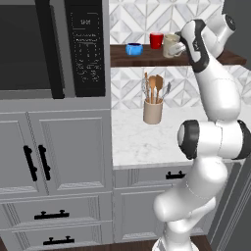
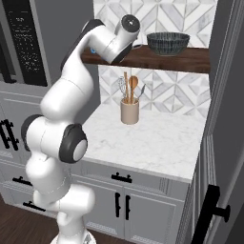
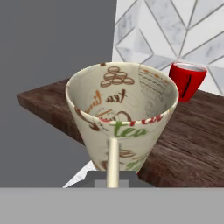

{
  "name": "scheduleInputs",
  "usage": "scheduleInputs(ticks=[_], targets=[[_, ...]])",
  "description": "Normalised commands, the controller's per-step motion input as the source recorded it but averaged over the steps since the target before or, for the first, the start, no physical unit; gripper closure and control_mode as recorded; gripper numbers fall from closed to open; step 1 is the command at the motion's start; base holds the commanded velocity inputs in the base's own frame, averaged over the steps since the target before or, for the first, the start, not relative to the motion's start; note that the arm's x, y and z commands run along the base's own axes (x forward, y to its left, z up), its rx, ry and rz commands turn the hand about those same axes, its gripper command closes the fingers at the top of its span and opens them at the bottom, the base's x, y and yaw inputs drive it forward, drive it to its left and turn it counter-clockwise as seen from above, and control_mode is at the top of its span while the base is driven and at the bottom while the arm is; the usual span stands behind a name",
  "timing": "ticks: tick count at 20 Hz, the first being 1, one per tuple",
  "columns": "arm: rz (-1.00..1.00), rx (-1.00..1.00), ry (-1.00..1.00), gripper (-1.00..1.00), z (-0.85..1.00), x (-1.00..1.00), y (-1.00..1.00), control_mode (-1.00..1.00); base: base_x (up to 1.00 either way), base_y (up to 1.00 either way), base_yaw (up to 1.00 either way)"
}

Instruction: Gather all objects into one cabinet and sort the glasses and bowls to opposite sides.

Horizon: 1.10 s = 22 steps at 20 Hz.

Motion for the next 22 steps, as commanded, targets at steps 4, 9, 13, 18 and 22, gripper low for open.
scheduleInputs(ticks=[4, 9, 13, 18, 22], targets=[[-0.02, 0.00, 0.04, 1.00, 0.00, 0.63, 0.00, -1.00, 0.00, 0.00, 0.00], [-0.01, 0.00, 0.06, 1.00, 0.00, 0.55, 0.00, -1.00, 0.00, 0.00, 0.00], [0.00, 0.00, 0.05, 1.00, 0.00, 0.53, 0.00, -1.00, 0.00, 0.00, 0.00], [0.00, 0.00, 0.01, 1.00, 0.00, 0.51, 0.00, -1.00, 0.00, 0.00, 0.00], [0.00, 0.00, 0.00, 1.00, -0.01, 0.43, 0.00, -1.00, 0.00, 0.00, 0.00]])
